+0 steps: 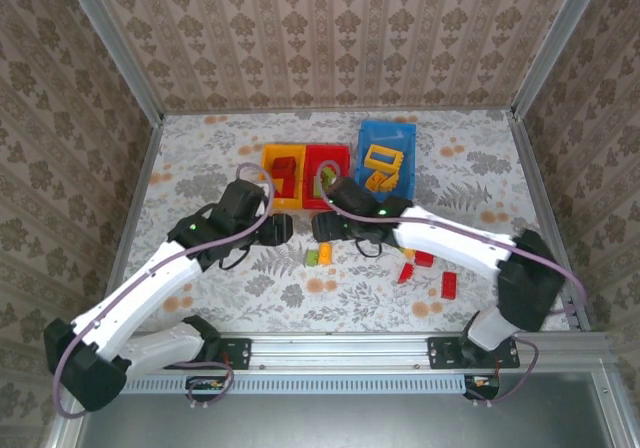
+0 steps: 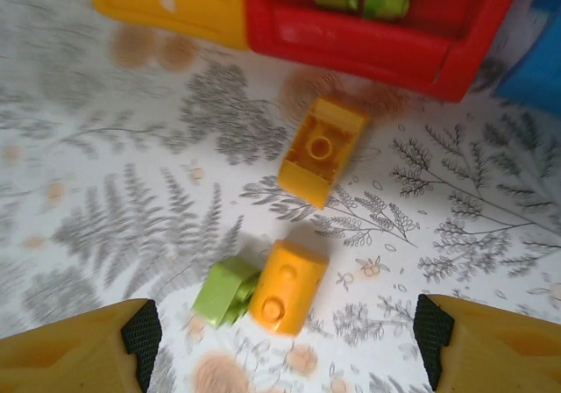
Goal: Sort the legos into containers by color
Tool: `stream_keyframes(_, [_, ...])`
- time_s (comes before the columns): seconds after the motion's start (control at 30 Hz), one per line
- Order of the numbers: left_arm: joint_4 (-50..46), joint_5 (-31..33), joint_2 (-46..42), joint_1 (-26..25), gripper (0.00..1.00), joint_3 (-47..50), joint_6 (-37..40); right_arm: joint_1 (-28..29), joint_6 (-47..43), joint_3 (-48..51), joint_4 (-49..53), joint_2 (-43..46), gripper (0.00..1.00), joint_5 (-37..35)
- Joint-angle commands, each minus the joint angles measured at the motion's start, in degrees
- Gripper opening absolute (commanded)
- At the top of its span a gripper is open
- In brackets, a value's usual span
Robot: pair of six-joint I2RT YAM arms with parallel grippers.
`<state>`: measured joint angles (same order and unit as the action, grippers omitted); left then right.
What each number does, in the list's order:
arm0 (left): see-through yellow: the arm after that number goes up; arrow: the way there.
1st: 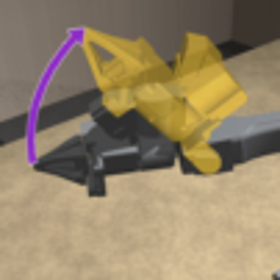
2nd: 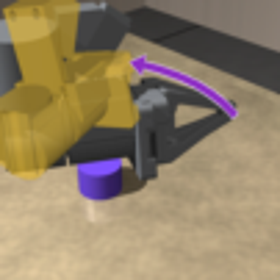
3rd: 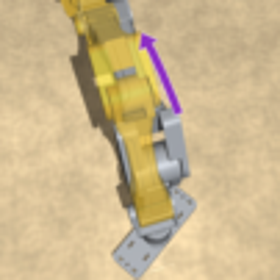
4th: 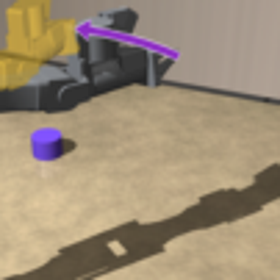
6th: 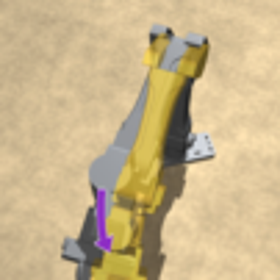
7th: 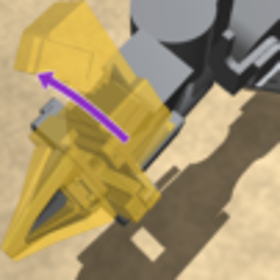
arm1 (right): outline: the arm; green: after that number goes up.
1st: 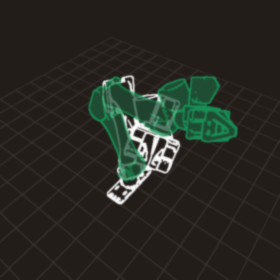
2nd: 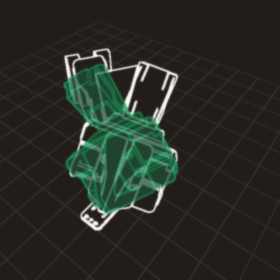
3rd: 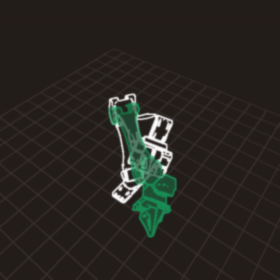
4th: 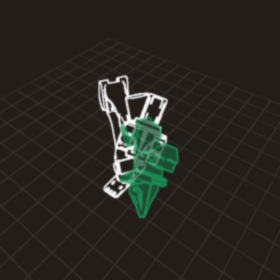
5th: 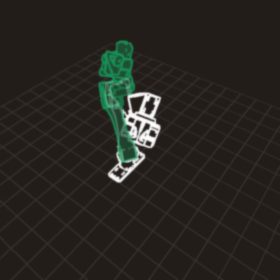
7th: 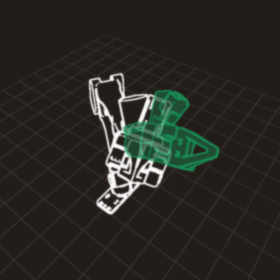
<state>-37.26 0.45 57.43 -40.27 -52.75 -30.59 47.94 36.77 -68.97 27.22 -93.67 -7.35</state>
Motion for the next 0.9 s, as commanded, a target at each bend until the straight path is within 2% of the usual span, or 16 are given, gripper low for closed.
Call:
stream_keyframes(0.0, [3.1,0.1,-5.2,-0.4,0.60,2.5,2.5,0.1,8.2,-3.6,1.5,-5.8,0.80,-4.0])
stream_keyframes(0.27, [-1.9,-1.6,-12.4,-0.3,0.63,3.6,3.9,0.6,16.7,-8.7,-1.0,-16.7,0.80,-5.9])
stream_keyframes(0.5, [-4.2,-1.9,-15.2,-0.2,0.63,3.8,3.6,0.5,17.4,-13.1,0.6,-23.0,0.75,-8.5])
stream_keyframes(0.7, [-5.2,-2.6,-15.8,-0.2,0.63,3.0,3.8,-0.2,17.5,-17.2,3.3,-27.2,0.62,-10.2])
stream_keyframes(0.87, [-5.1,-2.6,-16.0,-0.2,0.63,2.7,3.8,-0.6,17.0,-17.1,4.9,-27.1,0.38,-9.7])
